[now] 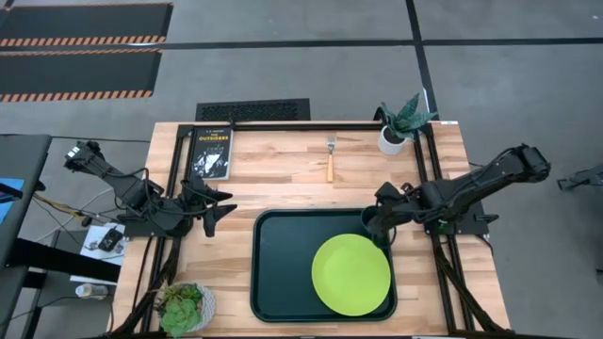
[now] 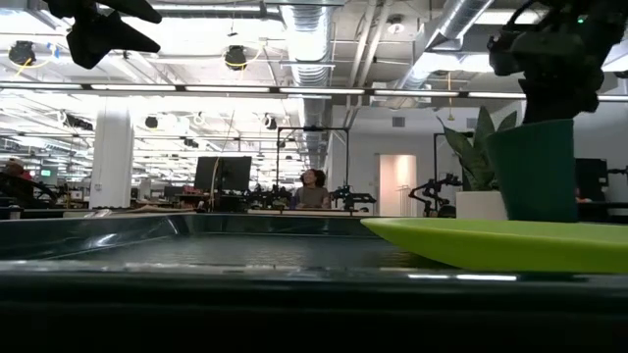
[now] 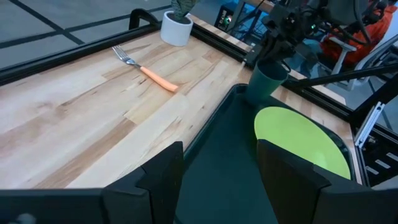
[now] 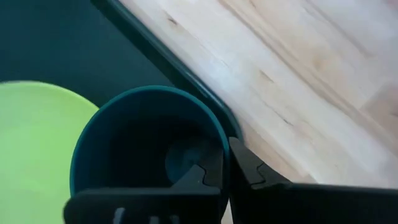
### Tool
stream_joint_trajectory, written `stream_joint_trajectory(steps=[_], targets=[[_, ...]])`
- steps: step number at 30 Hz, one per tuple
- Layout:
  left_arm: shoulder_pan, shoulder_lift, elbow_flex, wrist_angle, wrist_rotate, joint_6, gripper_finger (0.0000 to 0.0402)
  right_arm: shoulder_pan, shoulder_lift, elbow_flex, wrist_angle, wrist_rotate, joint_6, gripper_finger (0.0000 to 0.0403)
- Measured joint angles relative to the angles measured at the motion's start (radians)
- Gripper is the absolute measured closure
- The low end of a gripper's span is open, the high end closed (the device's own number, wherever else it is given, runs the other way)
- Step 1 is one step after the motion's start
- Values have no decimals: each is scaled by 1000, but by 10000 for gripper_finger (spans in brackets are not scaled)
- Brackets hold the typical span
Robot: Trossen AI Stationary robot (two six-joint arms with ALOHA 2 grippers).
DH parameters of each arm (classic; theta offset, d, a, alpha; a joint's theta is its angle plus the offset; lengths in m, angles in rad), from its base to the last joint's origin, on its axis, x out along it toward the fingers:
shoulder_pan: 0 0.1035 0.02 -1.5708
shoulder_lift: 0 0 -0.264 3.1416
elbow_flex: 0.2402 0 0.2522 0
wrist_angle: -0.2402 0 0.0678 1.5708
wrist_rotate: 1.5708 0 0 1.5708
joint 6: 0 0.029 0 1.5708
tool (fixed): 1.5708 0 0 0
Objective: Pick and place plate/cup/fork/spoon on tray
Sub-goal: Put the dark blue cup on the black serving tray to the top right of the light green plate
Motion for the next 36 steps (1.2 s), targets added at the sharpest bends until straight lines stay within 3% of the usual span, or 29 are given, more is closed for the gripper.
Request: stream_joint_trajectory(steps=[13,27,36], targets=[[0,0,0,-4,0,0,209,-1,4,-25,45,2,-7,379],[0,0,0,-3,0,0,209,-1,4,-25,37,11,-7,343],[0,0,0,-3,-1,0,209,-1,4,-24,29,16,0,288]])
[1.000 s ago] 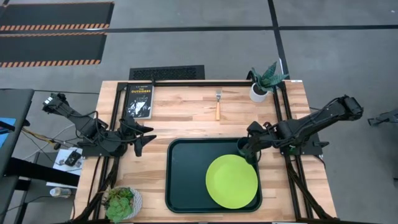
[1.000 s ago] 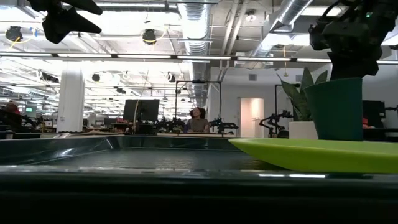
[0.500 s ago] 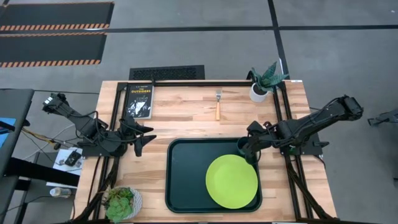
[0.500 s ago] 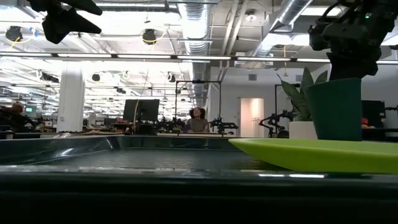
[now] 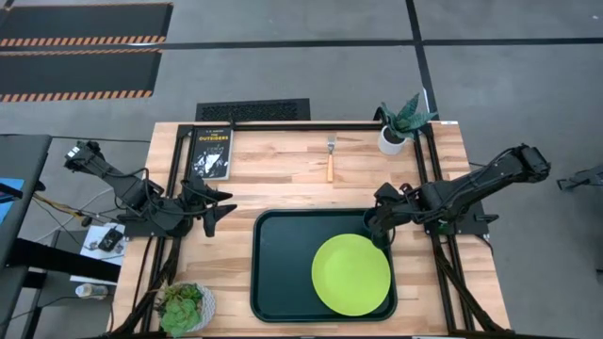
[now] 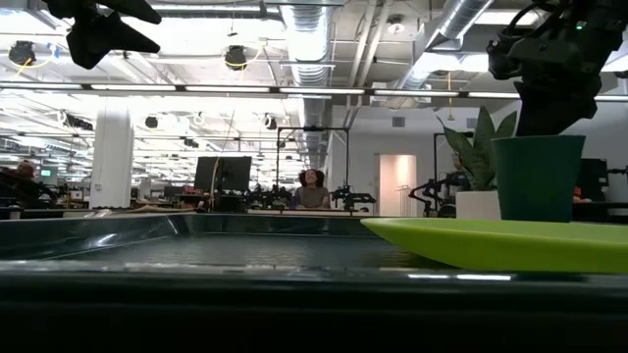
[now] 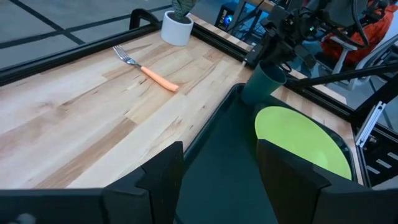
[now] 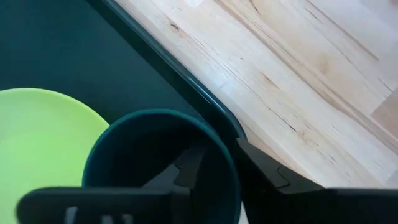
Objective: Pick and place plate/cup/fork/spoon on tray
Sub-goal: Put the dark blue cup on the black serving tray to the top right of the light green plate, then put the light orange fork on the black serving tray to the left of the light green plate
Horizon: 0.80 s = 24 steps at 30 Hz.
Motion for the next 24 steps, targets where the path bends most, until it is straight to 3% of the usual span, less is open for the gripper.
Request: stream_joint_trajectory(steps=[14,24], targets=[[0,0,0,0,-2,0,209,-44,-1,1,-1,-7,2,196],[0,0,0,-1,-23,0,209,-101,-2,48,-5,-54,-68,182]])
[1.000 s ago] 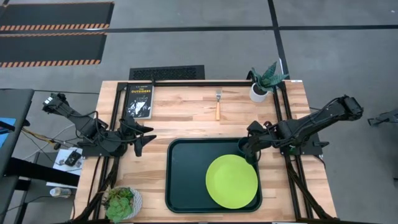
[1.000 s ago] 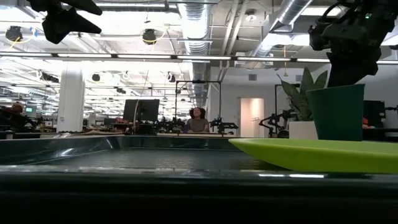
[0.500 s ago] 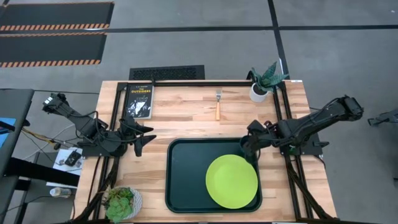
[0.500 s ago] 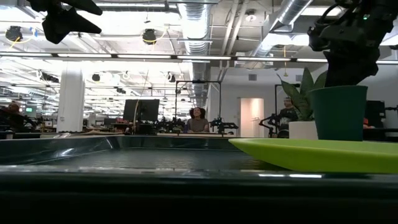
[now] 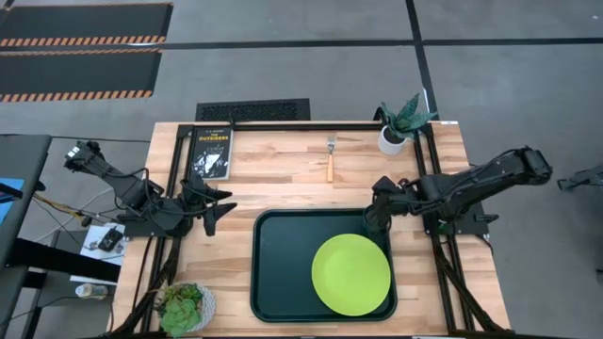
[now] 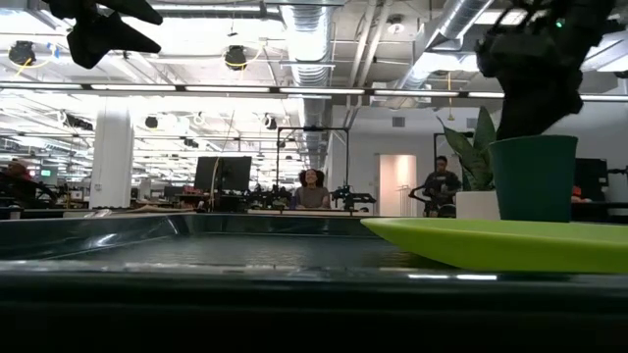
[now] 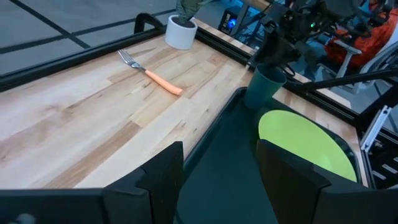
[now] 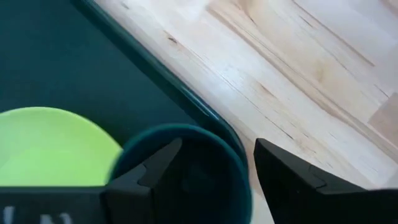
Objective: Pick and place plate/cup/fork/spoon on tray
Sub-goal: Put the light orange fork on the black serving tray to the left of the light green plate
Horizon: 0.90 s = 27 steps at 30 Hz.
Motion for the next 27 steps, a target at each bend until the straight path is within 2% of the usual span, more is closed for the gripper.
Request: stream_joint_trajectory(steps=[8,15,27], targets=[[0,0,0,0,-27,-6,180,-57,0,100,-15,4,-110,182],[0,0,0,0,-22,-6,143,-144,0,127,8,31,-124,173],[0,0,0,-3,-14,-25,138,-239,73,127,110,54,-249,153]])
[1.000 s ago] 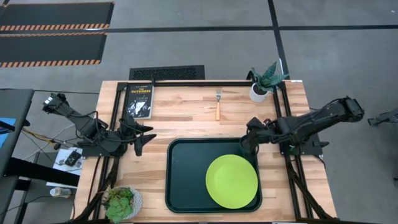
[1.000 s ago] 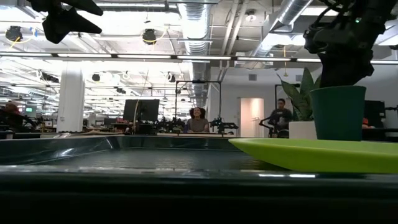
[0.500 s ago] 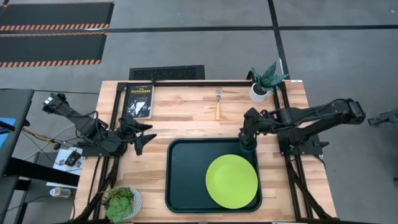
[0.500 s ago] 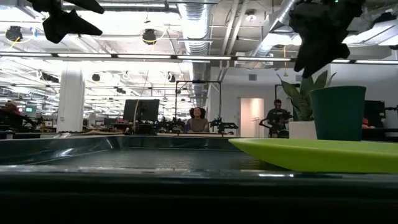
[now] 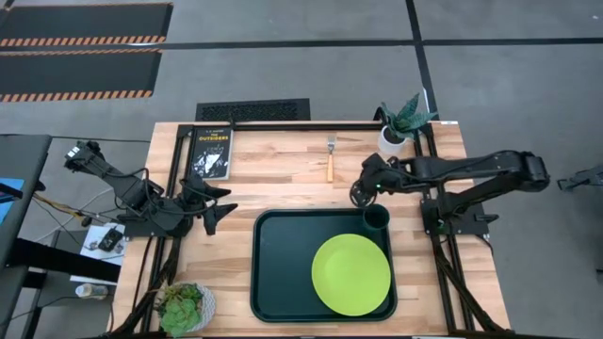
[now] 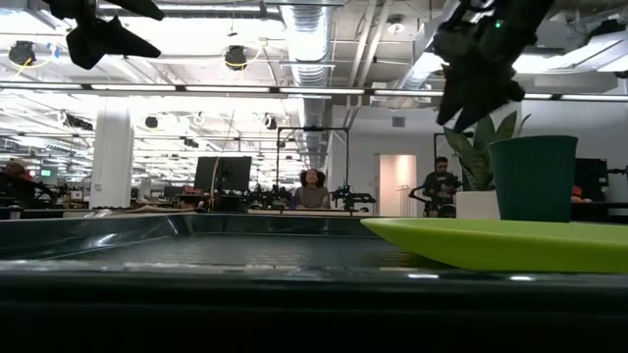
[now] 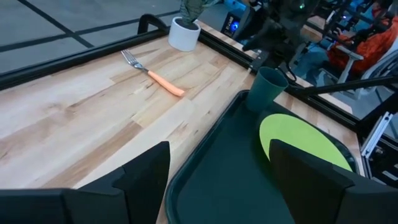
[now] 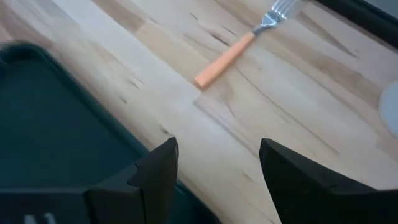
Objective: Pick and place plate/cup/fork/spoon on tray
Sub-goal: Put the light orange fork on the black serving tray to the left of the light green plate
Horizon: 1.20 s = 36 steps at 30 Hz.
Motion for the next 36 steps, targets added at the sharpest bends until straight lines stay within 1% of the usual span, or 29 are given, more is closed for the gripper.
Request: stream_joint_trajectory(steps=[7,12,17,24,27,34,36], targets=[[5,0,0,-1,-5,-3,138,-43,103,0,60,1,-4,153],[19,0,0,-1,-9,-19,138,-76,186,0,117,0,51,153],[19,0,0,-2,-10,-20,138,-115,296,0,254,0,107,153],[19,0,0,-11,-10,-21,138,-185,466,7,460,-1,114,154],[19,0,0,-15,-11,-21,138,-213,531,38,453,0,138,154],[19,0,0,-26,-16,-24,138,-250,656,134,435,4,129,154],[19,0,0,-29,-15,-25,138,-257,690,164,405,7,128,154]])
